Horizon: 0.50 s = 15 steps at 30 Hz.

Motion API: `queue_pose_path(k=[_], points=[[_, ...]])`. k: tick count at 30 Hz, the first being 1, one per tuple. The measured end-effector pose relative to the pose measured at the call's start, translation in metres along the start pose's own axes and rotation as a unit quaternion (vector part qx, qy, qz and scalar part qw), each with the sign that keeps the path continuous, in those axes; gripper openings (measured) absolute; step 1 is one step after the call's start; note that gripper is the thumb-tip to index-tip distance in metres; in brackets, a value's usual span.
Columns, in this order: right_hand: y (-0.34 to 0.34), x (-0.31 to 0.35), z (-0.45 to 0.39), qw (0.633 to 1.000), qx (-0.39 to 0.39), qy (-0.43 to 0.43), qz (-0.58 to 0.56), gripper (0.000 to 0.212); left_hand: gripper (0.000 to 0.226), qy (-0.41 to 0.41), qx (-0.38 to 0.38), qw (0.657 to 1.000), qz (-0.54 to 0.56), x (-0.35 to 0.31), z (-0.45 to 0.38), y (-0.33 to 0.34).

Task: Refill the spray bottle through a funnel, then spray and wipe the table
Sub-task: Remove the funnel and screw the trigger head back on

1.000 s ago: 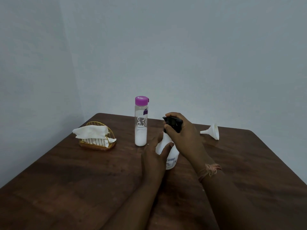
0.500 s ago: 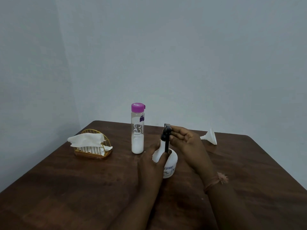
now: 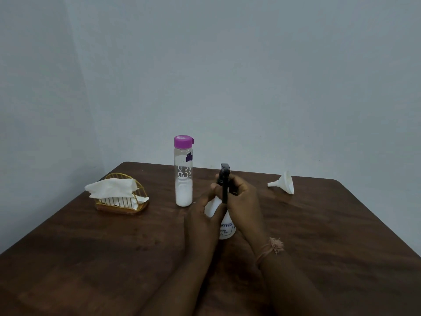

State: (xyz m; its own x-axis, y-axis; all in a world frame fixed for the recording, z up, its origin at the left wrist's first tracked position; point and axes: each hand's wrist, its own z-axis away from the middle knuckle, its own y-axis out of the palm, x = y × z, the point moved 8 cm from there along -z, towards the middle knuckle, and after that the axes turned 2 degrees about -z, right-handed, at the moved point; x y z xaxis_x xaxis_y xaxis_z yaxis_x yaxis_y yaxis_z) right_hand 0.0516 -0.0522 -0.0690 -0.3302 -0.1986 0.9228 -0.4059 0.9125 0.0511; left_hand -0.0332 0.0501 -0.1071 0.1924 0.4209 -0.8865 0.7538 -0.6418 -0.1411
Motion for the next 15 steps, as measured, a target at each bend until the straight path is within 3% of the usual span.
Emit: queue_pose_path(k=[4,12,15], points=[[-0.003,0.001,0.010,0.999,0.048,-0.015,0.007,0.022,0.039,-0.011,0.007,1.000,0.008,0.003,0.002,0.000],[-0.014,0.000,0.006,1.000,0.014,-0.005,-0.018,0.019,0.042,-0.023,0.007,1.000,0.016,0.001,0.003,0.000],[-0.006,-0.005,0.004,0.999,0.039,0.011,-0.025,0.020,0.048,-0.021,0.008,1.000,0.016,0.001,0.004,0.000]])
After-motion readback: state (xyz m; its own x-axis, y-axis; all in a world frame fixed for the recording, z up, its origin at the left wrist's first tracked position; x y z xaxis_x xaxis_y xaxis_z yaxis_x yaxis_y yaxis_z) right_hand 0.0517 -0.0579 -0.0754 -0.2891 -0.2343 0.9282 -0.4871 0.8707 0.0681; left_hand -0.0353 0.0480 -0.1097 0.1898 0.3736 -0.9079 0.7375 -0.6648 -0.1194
